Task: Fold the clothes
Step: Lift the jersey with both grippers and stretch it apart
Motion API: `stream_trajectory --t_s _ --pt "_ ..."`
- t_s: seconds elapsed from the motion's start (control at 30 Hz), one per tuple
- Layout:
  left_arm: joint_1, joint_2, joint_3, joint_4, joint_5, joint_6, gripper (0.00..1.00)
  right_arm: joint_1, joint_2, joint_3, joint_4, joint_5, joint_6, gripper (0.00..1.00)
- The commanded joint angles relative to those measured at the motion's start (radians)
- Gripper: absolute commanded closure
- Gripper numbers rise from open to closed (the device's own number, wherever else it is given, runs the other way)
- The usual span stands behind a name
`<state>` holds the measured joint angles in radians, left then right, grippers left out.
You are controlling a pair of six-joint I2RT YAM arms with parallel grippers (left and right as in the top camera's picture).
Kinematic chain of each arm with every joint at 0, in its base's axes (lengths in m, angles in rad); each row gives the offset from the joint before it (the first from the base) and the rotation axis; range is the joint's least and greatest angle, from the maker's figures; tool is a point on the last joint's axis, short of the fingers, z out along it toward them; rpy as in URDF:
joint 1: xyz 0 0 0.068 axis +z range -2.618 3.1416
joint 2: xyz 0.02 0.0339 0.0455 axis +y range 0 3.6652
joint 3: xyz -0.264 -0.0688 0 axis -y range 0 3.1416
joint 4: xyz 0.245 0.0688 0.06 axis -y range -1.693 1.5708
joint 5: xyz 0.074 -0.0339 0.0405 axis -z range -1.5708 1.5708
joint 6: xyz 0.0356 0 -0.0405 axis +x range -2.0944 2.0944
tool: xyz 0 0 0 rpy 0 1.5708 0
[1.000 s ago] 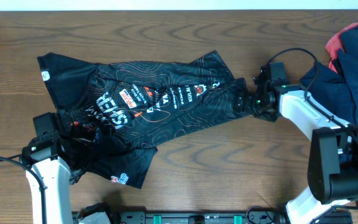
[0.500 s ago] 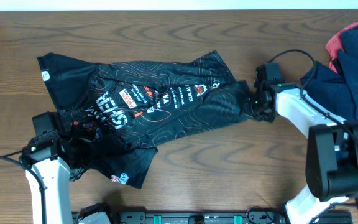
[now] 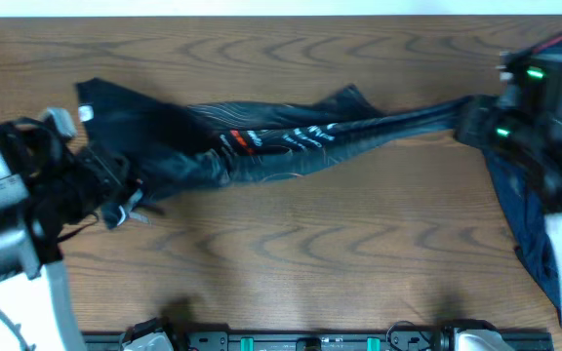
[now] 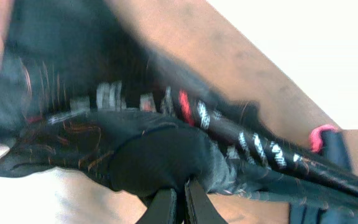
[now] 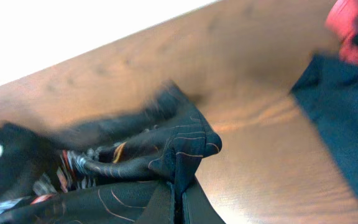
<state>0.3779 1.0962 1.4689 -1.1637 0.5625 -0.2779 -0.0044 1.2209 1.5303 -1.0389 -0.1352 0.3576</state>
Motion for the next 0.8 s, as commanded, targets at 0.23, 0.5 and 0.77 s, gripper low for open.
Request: stream_trajectory --t_s 0.23,0.5,0.77 --pt "0.003 -0.032 0.441 -0.098 0.032 0.038 0.94 -0.049 -0.158 0.250 -0.010 0.155 -0.151 0.99" --pt "0.002 0.066 0.449 -0.085 -0.016 0.038 0.94 -0.049 -0.083 0.288 -0.011 0.194 -0.177 0.99" --pt "-0.078 0.394 0.448 0.061 -0.017 0.041 0.94 -0.049 0.251 0.288 0.038 0.191 -0.198 0.99"
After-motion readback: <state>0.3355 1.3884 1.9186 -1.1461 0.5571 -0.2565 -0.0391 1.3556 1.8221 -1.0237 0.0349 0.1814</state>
